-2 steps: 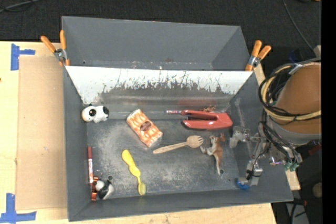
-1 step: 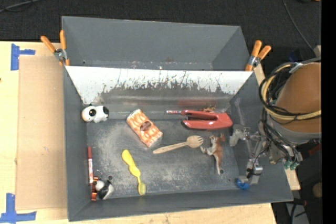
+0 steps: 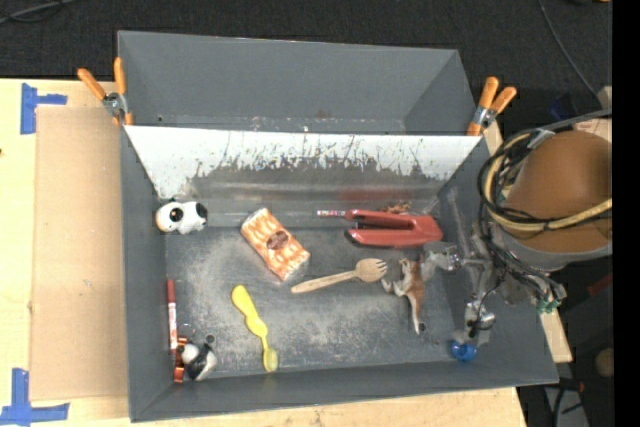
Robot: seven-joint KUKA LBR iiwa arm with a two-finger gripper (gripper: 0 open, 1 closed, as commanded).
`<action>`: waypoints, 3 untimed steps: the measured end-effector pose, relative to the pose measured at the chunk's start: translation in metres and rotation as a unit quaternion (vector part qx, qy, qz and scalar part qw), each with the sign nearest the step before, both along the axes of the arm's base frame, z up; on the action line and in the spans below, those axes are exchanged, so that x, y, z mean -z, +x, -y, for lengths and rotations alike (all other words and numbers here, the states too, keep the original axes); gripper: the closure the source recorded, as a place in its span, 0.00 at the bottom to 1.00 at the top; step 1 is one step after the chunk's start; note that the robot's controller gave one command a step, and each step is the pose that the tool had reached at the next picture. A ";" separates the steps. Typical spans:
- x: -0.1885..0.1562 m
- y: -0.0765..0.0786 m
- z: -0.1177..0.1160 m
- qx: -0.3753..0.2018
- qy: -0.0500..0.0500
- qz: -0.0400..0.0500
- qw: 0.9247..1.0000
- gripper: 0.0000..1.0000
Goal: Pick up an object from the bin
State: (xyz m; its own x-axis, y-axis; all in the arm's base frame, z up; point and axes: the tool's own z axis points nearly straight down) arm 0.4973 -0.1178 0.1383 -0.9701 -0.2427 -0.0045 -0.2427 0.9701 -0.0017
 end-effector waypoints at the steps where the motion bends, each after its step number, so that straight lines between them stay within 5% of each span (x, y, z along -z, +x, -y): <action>1: 0.020 0.041 0.005 -0.157 0.001 -0.001 0.988 0.00; 2: 0.038 0.037 0.008 -0.244 0.002 -0.004 0.970 0.00; 3: 0.062 0.053 0.016 -0.369 0.009 0.002 0.929 0.00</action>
Offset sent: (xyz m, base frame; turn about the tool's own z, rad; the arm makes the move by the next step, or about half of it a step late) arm 0.0369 -0.0096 -0.0383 -0.4945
